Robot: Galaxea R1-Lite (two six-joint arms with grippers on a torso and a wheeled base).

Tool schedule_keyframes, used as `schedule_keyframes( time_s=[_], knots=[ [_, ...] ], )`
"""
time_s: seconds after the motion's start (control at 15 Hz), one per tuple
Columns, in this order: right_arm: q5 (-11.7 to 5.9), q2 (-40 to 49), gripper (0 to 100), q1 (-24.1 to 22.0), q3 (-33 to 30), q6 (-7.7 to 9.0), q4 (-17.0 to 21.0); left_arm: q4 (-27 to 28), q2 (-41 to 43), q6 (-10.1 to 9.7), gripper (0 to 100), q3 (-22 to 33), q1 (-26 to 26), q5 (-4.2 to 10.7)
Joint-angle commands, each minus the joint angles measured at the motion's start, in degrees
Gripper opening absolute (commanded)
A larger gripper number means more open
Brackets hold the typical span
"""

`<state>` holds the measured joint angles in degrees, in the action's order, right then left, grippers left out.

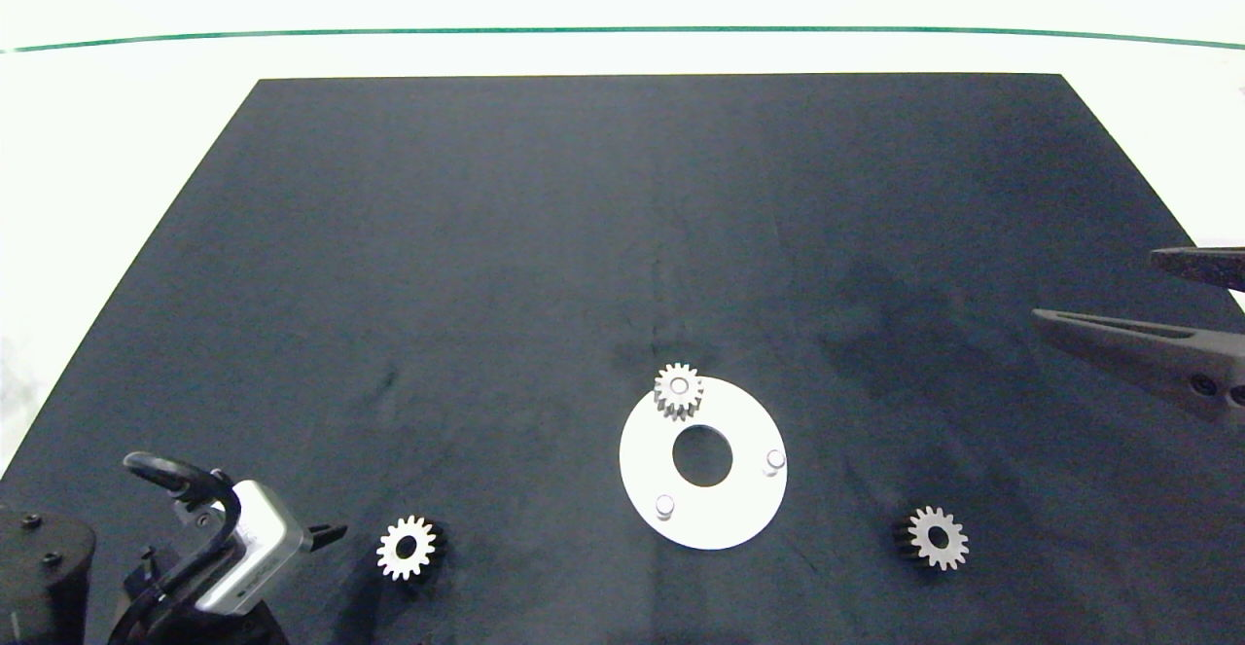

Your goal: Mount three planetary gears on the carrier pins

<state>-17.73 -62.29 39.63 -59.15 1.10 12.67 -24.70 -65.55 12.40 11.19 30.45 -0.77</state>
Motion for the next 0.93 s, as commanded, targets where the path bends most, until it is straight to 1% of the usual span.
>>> schedule_keyframes(
  time_s=[0.07, 0.47, 0.87, 0.93],
  knots=[
    [-0.12, 0.59, 100, 0.01, 0.00, 0.05, 0.08, -1.67, -3.62, 0.43, 100, -0.12, 0.05, -0.02],
    [-0.12, 0.86, 100, 0.01, 0.09, -0.04, 0.08, -6.33, -8.02, 0.52, 100, -0.03, 0.49, 0.24],
    [-0.12, 0.95, 100, 0.01, 0.09, -0.13, 0.08, -7.73, -9.69, 0.43, 100, 0.06, 0.84, 0.24],
    [-0.12, 0.95, 100, 0.01, 0.09, -0.13, 0.08, -8.96, -10.39, 0.43, 100, 0.06, 0.84, 0.24]
  ],
)
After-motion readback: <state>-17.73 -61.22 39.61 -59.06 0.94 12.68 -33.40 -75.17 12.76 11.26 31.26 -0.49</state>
